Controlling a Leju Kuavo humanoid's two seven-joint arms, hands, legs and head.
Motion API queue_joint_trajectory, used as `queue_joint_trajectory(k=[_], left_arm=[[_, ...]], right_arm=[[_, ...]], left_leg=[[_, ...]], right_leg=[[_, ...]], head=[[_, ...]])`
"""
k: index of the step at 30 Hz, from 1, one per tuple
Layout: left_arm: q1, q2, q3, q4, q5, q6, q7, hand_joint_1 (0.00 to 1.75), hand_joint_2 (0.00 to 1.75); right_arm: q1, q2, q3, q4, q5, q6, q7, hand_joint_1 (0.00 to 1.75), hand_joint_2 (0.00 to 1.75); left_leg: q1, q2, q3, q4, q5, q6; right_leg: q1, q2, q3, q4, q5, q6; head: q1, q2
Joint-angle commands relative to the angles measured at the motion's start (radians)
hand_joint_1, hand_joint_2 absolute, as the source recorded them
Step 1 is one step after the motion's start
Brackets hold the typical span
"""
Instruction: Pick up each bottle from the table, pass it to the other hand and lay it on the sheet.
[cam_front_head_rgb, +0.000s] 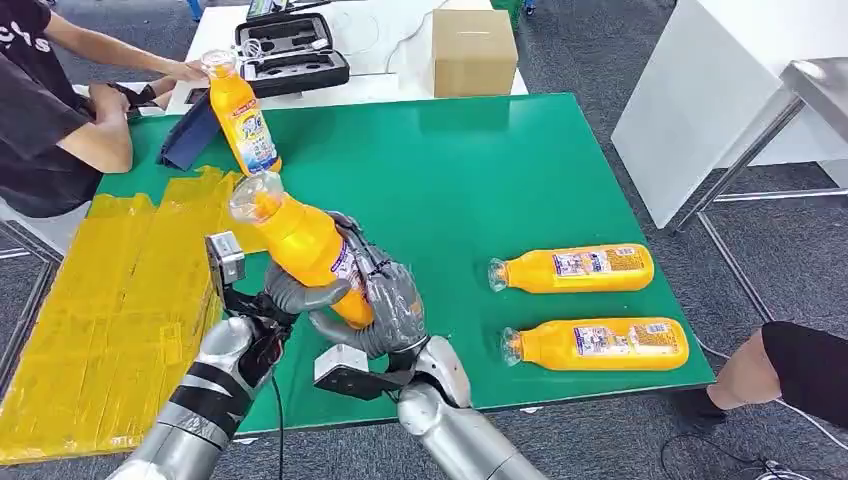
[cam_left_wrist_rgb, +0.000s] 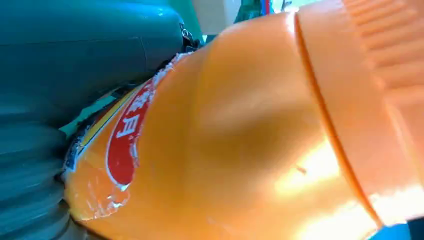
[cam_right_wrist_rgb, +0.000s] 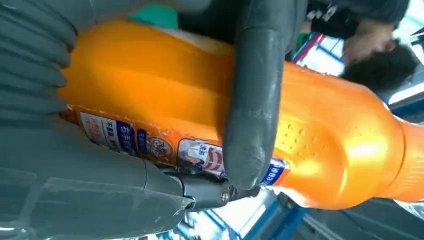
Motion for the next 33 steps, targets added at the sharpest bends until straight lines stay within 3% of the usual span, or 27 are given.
queue_joint_trajectory(k=[1,6,9,10,13,15,16,19,24,26,27,33], left_arm=[[-0.104,0.019,0.091,0.033,-0.203,0.254,-0.004,1.75,1.75],[-0.119,0.049,0.17,0.045,-0.408,0.472,-0.009,1.75,1.75],[-0.112,0.058,0.191,0.043,-0.444,0.501,-0.01,1.75,1.75],[-0.108,0.06,0.195,0.042,-0.493,0.546,-0.012,1.75,1.75],[-0.097,0.083,0.198,0.056,-0.817,0.815,0.027,1.75,1.75],[-0.093,0.108,0.189,0.098,-1.104,0.948,0.141,1.75,1.75],[-0.078,0.108,0.235,0.079,-1.392,0.968,0.264,1.75,1.75],[-0.051,0.103,0.289,0.083,-1.71,0.968,0.347,1.75,1.75],[-0.076,0.105,0.271,0.187,-1.783,0.968,0.386,1.75,1.75],[-0.084,0.166,0.146,0.236,-1.8,0.968,0.509,1.75,1.75],[-0.094,0.224,0.015,0.262,-1.8,0.968,0.625,1.75,1.75],[-0.102,0.245,-0.019,0.354,-1.8,0.968,0.66,1.75,1.75]], right_arm=[[0.083,-0.11,0.055,-0.319,-0.021,0.058,0.003,0.0,1.75],[0.134,-0.174,0.028,-0.522,-0.123,0.18,0.05,0.0,1.75],[0.144,-0.188,0.009,-0.545,-0.153,0.209,0.053,0.0,1.75],[0.148,-0.193,-0.001,-0.55,-0.19,0.246,0.046,0.0,1.75],[0.185,-0.212,-0.076,-0.596,-0.307,0.355,0.058,0.0,1.75],[0.192,-0.233,-0.127,-0.585,-0.418,0.477,0.102,0.0,1.75],[0.196,-0.239,-0.164,-0.564,-0.457,0.519,0.106,0.0,1.75],[0.218,-0.253,-0.225,-0.546,-0.455,0.514,0.077,0.0,1.75],[0.234,-0.251,-0.247,-0.56,-0.458,0.521,0.074,0.0,1.75],[0.238,-0.256,-0.261,-0.559,-0.467,0.528,0.075,0.0,1.75],[0.237,-0.264,-0.274,-0.549,-0.506,0.557,0.082,0.0,1.75],[0.238,-0.271,-0.326,-0.537,-0.536,0.57,0.074,0.0,1.75]], left_leg=[[0.001,-0.001,0.0,0.0,0.0,0.0],[0.001,0.0,0.002,0.001,-0.002,0.0],[0.001,-0.003,0.008,0.002,-0.005,-0.001],[0.0,-0.003,0.003,0.0,-0.001,-0.001],[0.001,0.0,0.005,0.0,-0.003,0.0],[0.0,-0.002,0.005,-0.001,-0.002,0.0],[0.0,-0.002,0.008,-0.001,-0.003,0.0],[0.0,0.0,0.005,-0.002,-0.002,0.0],[0.0,-0.002,0.003,0.0,-0.002,0.0],[0.0,-0.001,0.006,-0.001,-0.002,-0.001],[0.0,-0.002,0.005,-0.002,-0.001,-0.001],[0.0,-0.001,0.005,-0.001,-0.002,-0.001]], right_leg=[[0.001,-0.002,0.001,0.0,-0.001,-0.001],[0.001,0.0,0.003,0.0,-0.001,-0.001],[0.002,-0.005,0.009,0.001,-0.004,-0.002],[0.001,-0.004,0.004,0.0,-0.002,-0.001],[0.001,-0.001,0.006,0.0,-0.002,-0.001],[0.001,-0.003,0.006,-0.001,-0.002,-0.001],[0.001,-0.003,0.009,-0.001,-0.003,-0.001],[0.0,-0.001,0.006,-0.002,-0.001,-0.001],[0.001,-0.003,0.005,-0.001,-0.002,-0.001],[0.001,-0.002,0.007,-0.001,-0.002,-0.001],[0.0,-0.003,0.005,-0.001,-0.002,-0.001],[0.0,-0.002,0.005,-0.001,-0.002,-0.001]], head=[[0.0,0.0],[0.0,0.0],[-0.001,0.0],[0.0,0.0],[0.0,0.0],[0.0,0.0],[0.0,0.0],[0.0,0.0],[0.0,0.0],[0.0,0.0],[0.0,0.0],[0.0,0.0]])
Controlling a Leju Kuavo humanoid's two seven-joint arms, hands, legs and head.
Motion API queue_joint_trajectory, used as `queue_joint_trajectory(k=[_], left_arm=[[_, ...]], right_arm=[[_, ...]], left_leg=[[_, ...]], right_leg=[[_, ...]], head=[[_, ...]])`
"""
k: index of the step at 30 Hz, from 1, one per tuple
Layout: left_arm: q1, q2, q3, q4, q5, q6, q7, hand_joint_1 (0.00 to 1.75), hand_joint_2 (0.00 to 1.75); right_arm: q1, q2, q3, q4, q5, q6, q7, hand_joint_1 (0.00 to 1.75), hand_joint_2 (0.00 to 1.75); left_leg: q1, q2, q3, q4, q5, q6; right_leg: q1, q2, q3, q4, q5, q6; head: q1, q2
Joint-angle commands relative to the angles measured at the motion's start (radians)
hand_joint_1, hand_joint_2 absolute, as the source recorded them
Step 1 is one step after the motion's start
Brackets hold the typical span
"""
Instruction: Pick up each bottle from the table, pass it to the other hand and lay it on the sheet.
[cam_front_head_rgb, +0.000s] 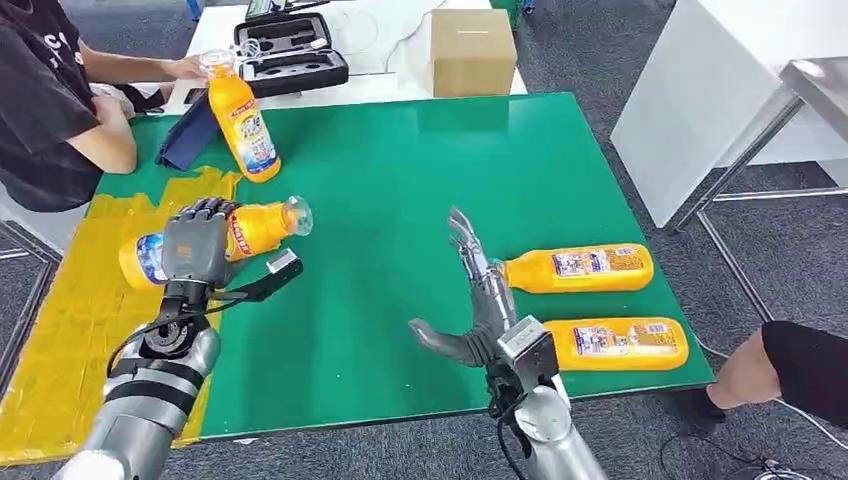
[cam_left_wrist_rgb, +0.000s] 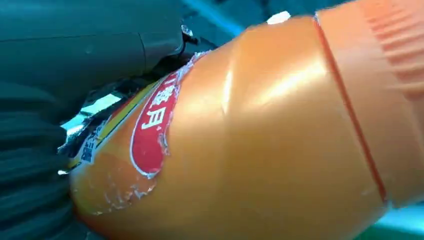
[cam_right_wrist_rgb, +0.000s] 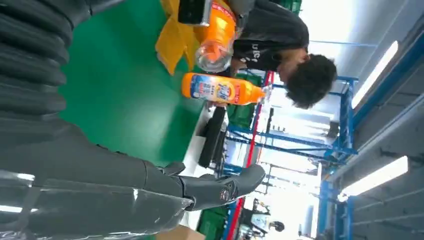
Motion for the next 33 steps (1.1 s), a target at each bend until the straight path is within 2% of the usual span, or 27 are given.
queue_joint_trajectory(k=[1,6,9,10,13,18,19,20,21,28,29,33], left_arm=[[-0.064,0.092,-0.174,0.224,-0.019,0.004,0.05,1.75,1.75],[-0.091,0.082,-0.146,0.321,-0.019,0.004,0.048,1.75,1.75],[-0.092,0.095,-0.098,0.377,-0.019,0.004,0.052,1.75,1.75],[-0.095,0.109,-0.12,0.393,-0.019,0.004,0.079,1.75,1.75],[-0.099,0.111,-0.05,0.45,-0.014,0.004,0.057,1.75,1.75],[-0.054,0.131,-0.033,0.361,-0.019,0.004,0.091,1.75,1.75],[-0.053,0.128,-0.028,0.357,-0.019,0.004,0.098,1.33,1.75],[-0.057,0.125,-0.015,0.368,-0.019,0.004,0.101,0.19,1.75],[-0.061,0.126,-0.015,0.376,-0.019,0.004,0.106,0.0,1.75],[-0.079,0.123,-0.007,0.412,-0.019,0.004,0.107,0.0,1.75],[-0.079,0.123,-0.007,0.412,-0.019,0.004,0.107,0.0,1.75],[-0.065,0.105,0.028,0.383,-0.016,0.004,0.075,0.0,1.75]], right_arm=[[-0.005,-0.042,-0.091,0.027,-0.03,0.017,-0.002,0.0,1.75],[0.009,-0.046,-0.112,0.001,-0.039,0.013,-0.004,0.0,1.75],[0.015,-0.05,-0.132,-0.005,-0.049,0.019,0.0,0.0,1.75],[0.011,-0.05,-0.134,0.001,-0.053,0.025,0.002,0.0,1.75],[-0.005,-0.048,-0.13,0.022,-0.054,0.028,0.003,0.0,1.75],[-0.017,-0.049,-0.119,0.052,-0.072,0.046,0.007,0.0,1.75],[-0.02,-0.049,-0.119,0.059,-0.074,0.047,0.008,0.0,1.75],[-0.023,-0.048,-0.117,0.067,-0.076,0.048,0.008,0.0,1.75],[-0.025,-0.048,-0.117,0.069,-0.076,0.048,0.008,0.0,1.75],[-0.032,-0.045,-0.115,0.077,-0.078,0.05,0.008,0.0,1.75],[-0.032,-0.045,-0.115,0.077,-0.078,0.05,0.008,0.0,1.75],[-0.043,-0.041,-0.116,0.106,-0.089,0.056,0.015,0.0,1.75]], left_leg=[[0.0,-0.001,0.003,-0.001,-0.001,0.0],[0.001,-0.001,0.006,0.001,-0.003,0.0],[0.0,0.0,0.006,0.0,-0.002,0.0],[0.0,0.0,0.004,-0.001,-0.001,0.0],[0.001,0.002,0.005,0.0,-0.002,-0.001],[0.0,0.001,0.003,0.0,-0.001,0.0],[0.001,0.002,0.005,0.0,-0.002,-0.001],[0.0,0.001,0.004,0.0,-0.002,-0.001],[0.001,0.001,0.006,0.0,-0.003,-0.001],[0.0,0.0,0.001,-0.001,0.0,0.0],[0.001,0.0,0.005,0.0,-0.002,-0.001],[0.001,0.0,0.004,0.0,-0.002,0.0]], right_leg=[[0.0,-0.002,0.004,-0.001,-0.001,-0.001],[0.001,-0.003,0.007,0.0,-0.003,-0.001],[0.0,-0.002,0.006,0.0,-0.002,-0.001],[0.0,-0.001,0.004,-0.001,-0.001,-0.001],[0.001,0.0,0.006,0.0,-0.002,-0.001],[0.0,0.0,0.003,0.0,-0.001,-0.001],[0.001,0.0,0.005,0.0,-0.002,-0.001],[0.001,0.0,0.005,0.0,-0.001,-0.001],[0.002,0.0,0.007,0.0,-0.002,-0.001],[0.0,-0.001,0.002,-0.001,0.0,-0.001],[0.001,-0.001,0.006,-0.001,-0.002,-0.001],[0.001,-0.001,0.005,-0.001,-0.001,-0.001]], head=[[0.0,0.0],[0.0,0.0],[0.0,0.0],[0.0,0.0],[0.0,0.0],[0.0,0.0],[0.0,0.0],[0.0,0.0],[0.0,0.0],[0.0,0.0],[0.0,0.0],[0.0,0.0]])
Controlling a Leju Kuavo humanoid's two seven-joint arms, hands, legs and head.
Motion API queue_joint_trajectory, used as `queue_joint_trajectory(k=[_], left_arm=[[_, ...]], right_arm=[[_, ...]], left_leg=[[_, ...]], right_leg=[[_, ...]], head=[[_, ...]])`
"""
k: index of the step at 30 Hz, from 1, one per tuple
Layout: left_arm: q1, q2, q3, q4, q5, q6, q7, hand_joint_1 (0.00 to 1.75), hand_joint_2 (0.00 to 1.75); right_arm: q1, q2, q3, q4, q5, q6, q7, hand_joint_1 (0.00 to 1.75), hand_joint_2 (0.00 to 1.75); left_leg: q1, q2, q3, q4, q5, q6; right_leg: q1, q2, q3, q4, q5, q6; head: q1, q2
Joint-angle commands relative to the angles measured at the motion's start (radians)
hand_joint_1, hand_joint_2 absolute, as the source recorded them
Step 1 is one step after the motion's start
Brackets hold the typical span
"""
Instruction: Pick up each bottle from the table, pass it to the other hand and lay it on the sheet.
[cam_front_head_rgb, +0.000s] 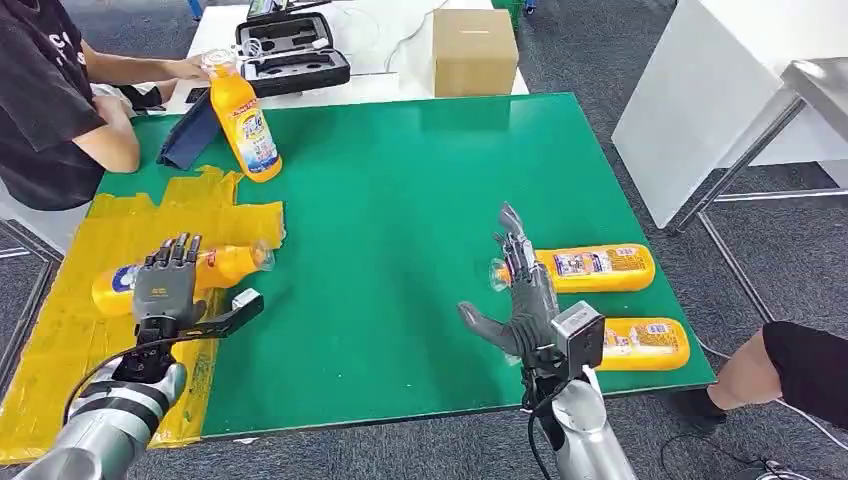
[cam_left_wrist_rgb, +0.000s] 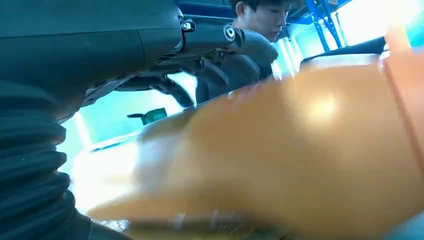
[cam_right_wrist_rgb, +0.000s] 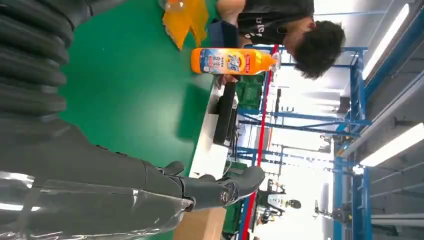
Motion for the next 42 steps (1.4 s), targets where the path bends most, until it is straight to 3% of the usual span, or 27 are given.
queue_joint_trajectory(k=[1,7,9,11,12,14,16,19,21,34,36,37,39,42], left_arm=[[-0.032,-0.033,0.091,0.045,0.02,0.0,-0.079,0.0,1.75],[-0.038,-0.103,0.254,0.028,0.141,0.0,-0.274,0.0,1.75],[-0.01,-0.148,0.328,-0.052,0.207,0.0,-0.417,0.0,1.75],[-0.01,-0.148,0.328,-0.052,0.207,0.0,-0.417,0.0,1.75],[-0.001,-0.172,0.355,-0.074,0.247,0.0,-0.487,0.0,1.75],[-0.01,-0.24,0.459,-0.06,0.483,0.0,-0.776,0.0,1.75],[0.011,-0.283,0.413,-0.121,0.752,-0.092,-0.949,0.0,1.75],[0.201,-0.289,0.236,-0.578,1.089,-0.366,-0.913,0.0,1.75],[0.244,-0.27,0.193,-0.685,1.14,-0.41,-0.869,0.0,1.75],[0.23,-0.255,0.191,-0.643,1.173,-0.412,-0.888,0.0,1.75],[0.261,-0.245,0.173,-0.711,1.307,-0.611,-0.883,0.0,1.75],[0.28,-0.246,0.174,-0.741,1.354,-0.681,-0.869,0.0,1.75],[0.322,-0.254,0.182,-0.785,1.43,-0.786,-0.871,0.0,1.75],[0.353,-0.264,0.18,-0.784,1.445,-0.812,-0.871,0.0,1.75]], right_arm=[[-0.055,0.0,-0.008,0.115,-0.015,0.008,0.012,0.0,1.75],[-0.055,0.008,-0.02,0.132,-0.008,0.002,0.016,0.0,1.75],[-0.054,0.009,-0.023,0.128,0.043,-0.04,0.016,0.0,1.75],[-0.054,0.009,-0.023,0.128,0.043,-0.04,0.016,0.0,1.75],[-0.051,0.005,-0.024,0.121,0.067,-0.059,0.016,0.0,1.75],[-0.053,-0.012,-0.014,0.11,0.196,-0.148,0.025,0.0,1.75],[-0.055,-0.034,-0.019,0.096,0.327,-0.227,0.057,0.0,1.75],[-0.086,-0.11,-0.026,0.125,0.623,-0.311,0.202,0.0,1.75],[-0.1,-0.133,-0.044,0.148,0.659,-0.3,0.222,0.0,1.75],[-0.099,-0.125,-0.047,0.151,0.674,-0.288,0.219,0.0,1.75],[-0.149,-0.199,-0.017,0.205,0.849,-0.281,0.358,0.0,1.75],[-0.176,-0.235,-0.014,0.238,0.862,-0.232,0.39,0.0,1.75],[-0.243,-0.309,-0.019,0.317,0.851,-0.145,0.392,0.0,1.75],[-0.297,-0.354,-0.056,0.401,0.841,-0.095,0.392,0.0,1.75]], left_leg=[[0.001,0.001,0.007,0.0,-0.003,-0.001],[0.001,-0.002,0.006,0.0,-0.002,0.0],[0.0,-0.001,0.004,0.0,-0.001,0.0],[0.0,-0.001,0.005,0.0,-0.002,0.0],[0.0,-0.001,0.004,0.0,-0.001,0.0],[0.0,-0.002,0.005,0.0,-0.002,0.0],[-0.001,-0.002,0.002,0.0,0.0,0.0],[-0.001,-0.002,0.001,0.0,0.0,0.0],[-0.001,0.001,0.003,0.001,-0.002,0.001],[-0.001,0.0,0.003,0.0,-0.002,0.001],[-0.001,0.0,0.005,0.001,-0.003,0.001],[-0.001,0.001,0.005,0.0,-0.003,0.001],[-0.001,0.003,0.006,0.001,-0.004,0.001],[-0.002,0.002,0.006,0.001,-0.003,0.002]], right_leg=[[0.001,-0.001,0.007,0.0,-0.002,-0.001],[0.001,-0.003,0.007,-0.001,-0.002,-0.001],[0.001,-0.002,0.004,-0.001,-0.001,-0.001],[0.001,-0.003,0.006,-0.001,-0.002,-0.001],[0.0,-0.002,0.004,-0.001,-0.001,-0.001],[0.0,-0.003,0.006,-0.001,-0.002,-0.001],[-0.001,-0.003,0.003,-0.001,-0.001,0.0],[-0.001,-0.002,0.002,-0.001,0.0,0.0],[0.0,0.0,0.004,-0.001,-0.001,0.0],[0.0,-0.001,0.004,-0.001,-0.001,0.0],[0.001,-0.001,0.006,-0.001,-0.002,0.0],[0.001,0.0,0.005,-0.001,-0.001,0.0],[0.0,0.002,0.006,-0.001,-0.001,0.0],[-0.001,0.001,0.007,-0.002,-0.001,0.001]], head=[[0.0,0.0],[0.0,0.0],[0.0,0.0],[0.0,0.0],[0.0,0.0],[0.0,0.0],[0.0,0.0],[0.0,0.0],[0.0,0.0],[-0.001,0.0],[0.0,0.0],[0.0,0.0],[-0.001,0.0],[0.0,0.0]])
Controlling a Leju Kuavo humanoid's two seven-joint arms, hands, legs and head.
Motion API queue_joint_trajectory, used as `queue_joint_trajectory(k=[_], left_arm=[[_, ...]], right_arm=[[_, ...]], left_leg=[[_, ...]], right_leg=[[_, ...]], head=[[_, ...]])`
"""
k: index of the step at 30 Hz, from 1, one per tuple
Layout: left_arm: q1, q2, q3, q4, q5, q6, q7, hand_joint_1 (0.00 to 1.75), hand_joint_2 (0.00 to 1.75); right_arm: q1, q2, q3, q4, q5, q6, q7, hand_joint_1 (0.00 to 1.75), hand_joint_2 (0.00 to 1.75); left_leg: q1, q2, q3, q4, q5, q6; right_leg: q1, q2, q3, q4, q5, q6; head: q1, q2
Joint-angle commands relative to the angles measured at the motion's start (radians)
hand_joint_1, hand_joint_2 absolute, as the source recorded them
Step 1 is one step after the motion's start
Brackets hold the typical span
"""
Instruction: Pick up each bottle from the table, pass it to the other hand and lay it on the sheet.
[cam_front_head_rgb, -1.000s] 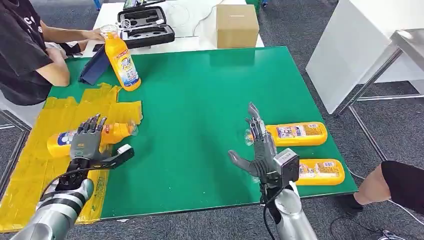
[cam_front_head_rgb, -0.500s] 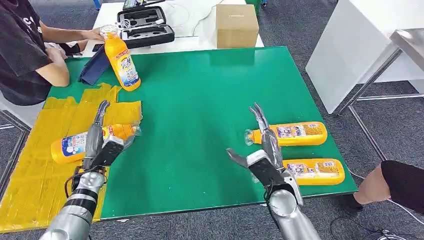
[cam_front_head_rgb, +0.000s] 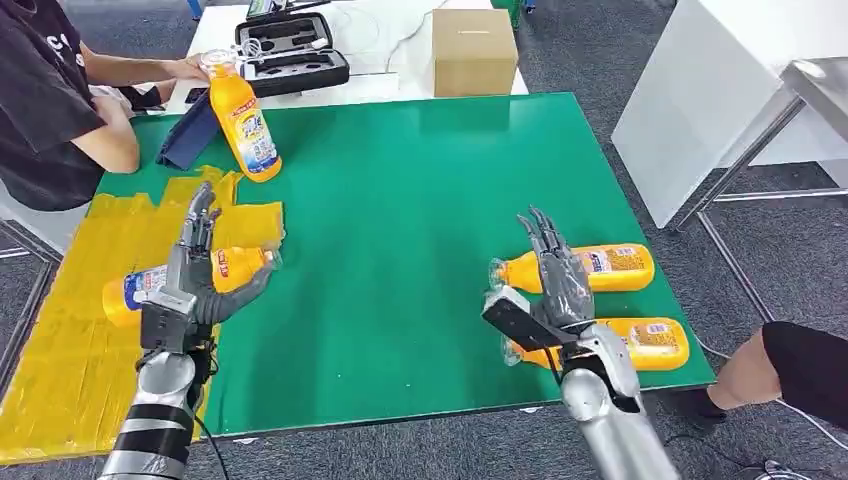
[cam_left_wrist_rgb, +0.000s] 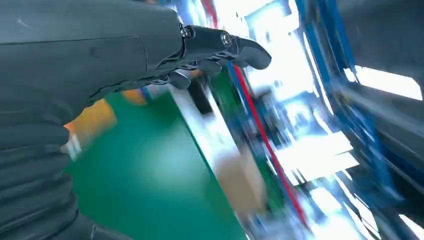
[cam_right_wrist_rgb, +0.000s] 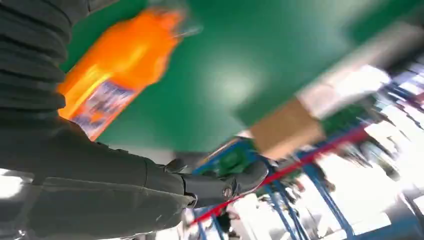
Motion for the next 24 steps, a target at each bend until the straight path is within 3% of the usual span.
queue_joint_trajectory(k=[1,7,13,24], left_arm=[[0.086,-0.015,-0.014,-0.077,0.111,-0.16,0.013,0.0,1.75],[0.037,-0.027,-0.03,0.003,0.154,-0.2,0.027,0.0,1.75],[0.02,-0.012,-0.059,0.106,0.297,-0.356,0.077,0.0,1.75],[0.009,-0.009,-0.082,0.133,0.32,-0.368,0.092,0.0,1.75]], right_arm=[[-0.202,-0.203,-0.027,0.294,-0.004,0.149,0.032,0.0,1.75],[-0.258,-0.233,-0.051,0.511,0.033,0.179,0.066,0.0,1.75],[-0.297,-0.257,-0.121,0.675,0.035,0.161,0.049,0.0,1.75],[-0.314,-0.254,-0.167,0.773,0.048,0.16,0.05,0.0,1.75]], left_leg=[[-0.001,0.001,0.005,0.0,-0.002,0.001],[-0.002,-0.002,0.004,0.0,-0.001,0.001],[-0.003,-0.003,0.005,0.0,-0.001,0.001],[-0.002,-0.001,0.007,0.0,-0.002,0.001]], right_leg=[[0.0,0.0,0.005,-0.001,-0.001,0.0],[-0.002,-0.003,0.006,-0.002,0.0,0.0],[-0.002,-0.003,0.006,-0.002,-0.001,0.0],[-0.002,-0.003,0.008,-0.001,-0.002,0.0]], head=[[0.001,0.0],[0.0,0.0],[0.0,0.0],[0.0,0.0]])
